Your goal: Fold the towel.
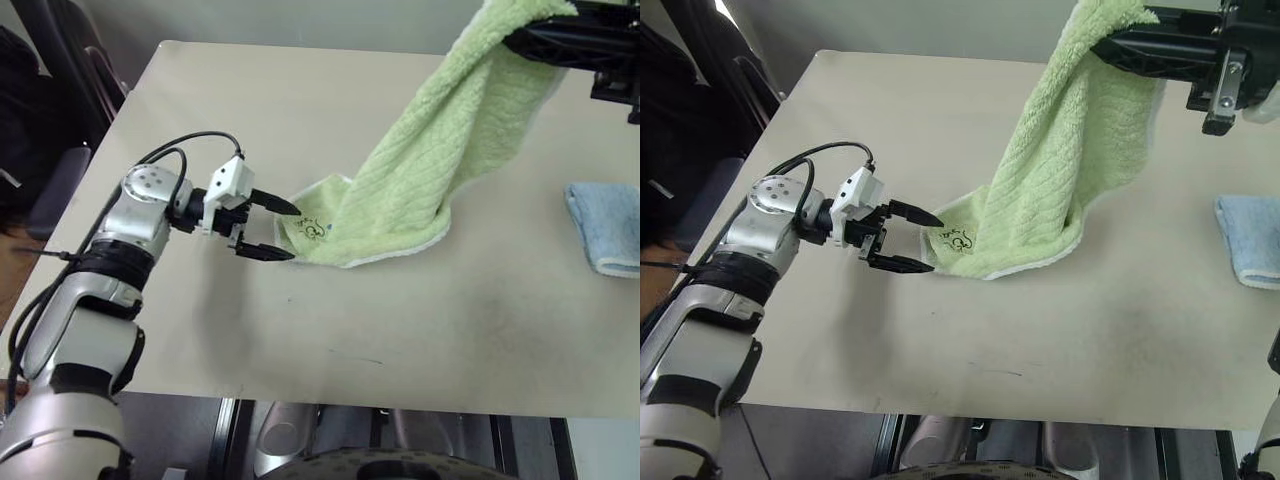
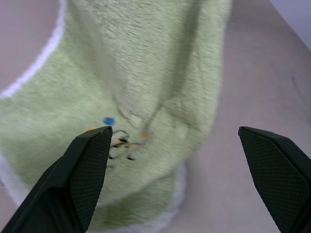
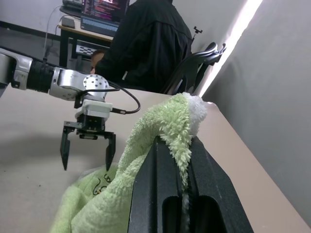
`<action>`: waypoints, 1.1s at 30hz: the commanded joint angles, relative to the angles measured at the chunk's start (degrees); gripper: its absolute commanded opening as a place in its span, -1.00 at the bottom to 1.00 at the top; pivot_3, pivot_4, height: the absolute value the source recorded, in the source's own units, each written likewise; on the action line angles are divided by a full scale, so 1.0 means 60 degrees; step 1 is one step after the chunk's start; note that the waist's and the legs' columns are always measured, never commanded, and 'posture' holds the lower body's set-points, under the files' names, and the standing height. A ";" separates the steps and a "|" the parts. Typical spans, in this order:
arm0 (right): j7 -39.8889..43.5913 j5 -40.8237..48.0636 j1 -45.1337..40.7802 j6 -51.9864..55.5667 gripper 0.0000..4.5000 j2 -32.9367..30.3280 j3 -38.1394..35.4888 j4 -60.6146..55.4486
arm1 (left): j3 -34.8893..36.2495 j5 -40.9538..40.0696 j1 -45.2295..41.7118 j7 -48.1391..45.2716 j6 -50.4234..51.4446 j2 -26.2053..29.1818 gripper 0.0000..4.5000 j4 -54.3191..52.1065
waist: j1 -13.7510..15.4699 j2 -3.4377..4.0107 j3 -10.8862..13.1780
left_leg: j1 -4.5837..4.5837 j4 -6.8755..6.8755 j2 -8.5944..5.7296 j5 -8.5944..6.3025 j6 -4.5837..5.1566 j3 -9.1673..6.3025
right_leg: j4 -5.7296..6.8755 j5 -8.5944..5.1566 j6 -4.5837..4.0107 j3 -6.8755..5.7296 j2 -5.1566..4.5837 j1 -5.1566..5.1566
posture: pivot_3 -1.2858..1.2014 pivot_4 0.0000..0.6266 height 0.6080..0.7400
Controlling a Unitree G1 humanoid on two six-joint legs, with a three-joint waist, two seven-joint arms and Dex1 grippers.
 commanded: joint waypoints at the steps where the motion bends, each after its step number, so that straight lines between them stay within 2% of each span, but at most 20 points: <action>1: -0.0086 0.0007 -0.0091 -0.0268 -0.99 -0.0059 -0.0285 -0.0192 | -0.0322 -0.0096 0.0174 -0.0498 -0.0422 -0.0038 1.00 -0.0300 | -0.0002 0.0000 0.0000 | -0.0001 0.0000 0.0000 0.0000 0.0000 0.0000 | 0.0000 0.0000 0.0000 0.0000 0.0000 -0.0001 | 0.03 -0.52 0.89; 4: -0.0034 -0.0102 -0.0080 -0.0384 -0.99 -0.0104 -0.0197 -0.0167 | -0.0246 0.0137 0.0211 -0.0498 -0.1184 -0.0417 1.00 0.0094 | 0.0005 0.0000 0.0000 | -0.0002 -0.0001 0.0000 0.0000 0.0000 -0.0001 | 0.0002 -0.0002 -0.0003 -0.0002 0.0000 -0.0002 | 0.03 -0.52 0.89; 8: 0.0003 -0.0239 0.0038 -0.0519 -0.99 -0.0132 -0.0095 -0.0214 | 0.0639 0.0879 0.0070 -0.0498 -0.3139 -0.1710 1.00 0.1375 | 0.0012 0.0001 -0.0001 | 0.0001 0.0001 -0.0002 0.0001 0.0001 -0.0001 | 0.0001 -0.0001 -0.0001 -0.0002 -0.0003 0.0004 | 0.03 -0.52 0.89; 14: 0.0059 -0.0314 0.0141 -0.0606 -0.99 -0.0227 -0.0073 -0.0304 | 0.0590 0.1701 -0.0035 -0.0498 -0.4251 -0.1950 1.00 0.2309 | -0.0076 0.0002 -0.0001 | 0.0000 -0.0006 0.0000 0.0001 0.0000 0.0002 | 0.0003 0.0000 0.0001 0.0000 -0.0002 -0.0003 | 0.03 -0.52 0.89; 17: 0.0025 -0.0302 0.0213 -0.0611 -1.00 -0.0243 -0.0111 -0.0362 | 0.0502 0.1501 -0.0048 -0.0498 -0.3928 -0.1969 0.73 0.2344 | -0.0074 0.0002 -0.0001 | 0.0000 -0.0004 0.0000 0.0001 0.0001 0.0003 | 0.0003 0.0000 0.0002 0.0000 -0.0002 -0.0002 | 0.03 -0.52 0.89; 22: 0.0015 -0.0298 0.0262 -0.0596 -1.00 -0.0276 -0.0149 -0.0393 | 0.0269 0.1022 0.0023 -0.0498 -0.3296 -0.1734 -0.03 0.1856 | -0.0062 0.0002 -0.0001 | -0.0002 -0.0003 0.0000 0.0001 0.0001 0.0002 | 0.0002 0.0000 0.0002 -0.0001 -0.0002 -0.0002 | 0.03 -0.52 0.89; 25: -0.0013 -0.0330 0.0255 -0.0610 -1.00 -0.0260 -0.0117 -0.0391 | 0.0221 -0.0023 0.0256 -0.0498 -0.1654 -0.1402 -0.50 0.0672 | -0.0062 0.0001 -0.0001 | -0.0003 -0.0004 0.0000 0.0001 0.0001 0.0002 | 0.0002 0.0001 0.0002 -0.0002 -0.0002 -0.0002 | 0.03 -0.52 0.89; 28: -0.0007 -0.0407 0.0301 -0.0666 -1.00 -0.0253 -0.0075 -0.0379 | 0.0038 -0.1228 0.0693 -0.0498 0.0681 -0.0463 -0.97 -0.1340 | -0.0071 0.0001 -0.0001 | -0.0004 -0.0006 0.0000 0.0000 0.0000 0.0002 | -0.0001 0.0001 0.0002 -0.0003 -0.0001 -0.0003 | 0.03 -0.52 0.89; 33: 0.0032 -0.0441 0.0330 -0.0691 -1.00 -0.0306 -0.0078 -0.0396 | 0.0206 -0.1994 0.1381 -0.0498 0.2844 0.0651 -0.99 -0.3628 | -0.0097 0.0002 -0.0001 | 0.0004 -0.0013 0.0001 0.0001 -0.0004 0.0002 | -0.0004 -0.0001 -0.0001 -0.0001 0.0000 -0.0001 | 0.03 -0.52 0.89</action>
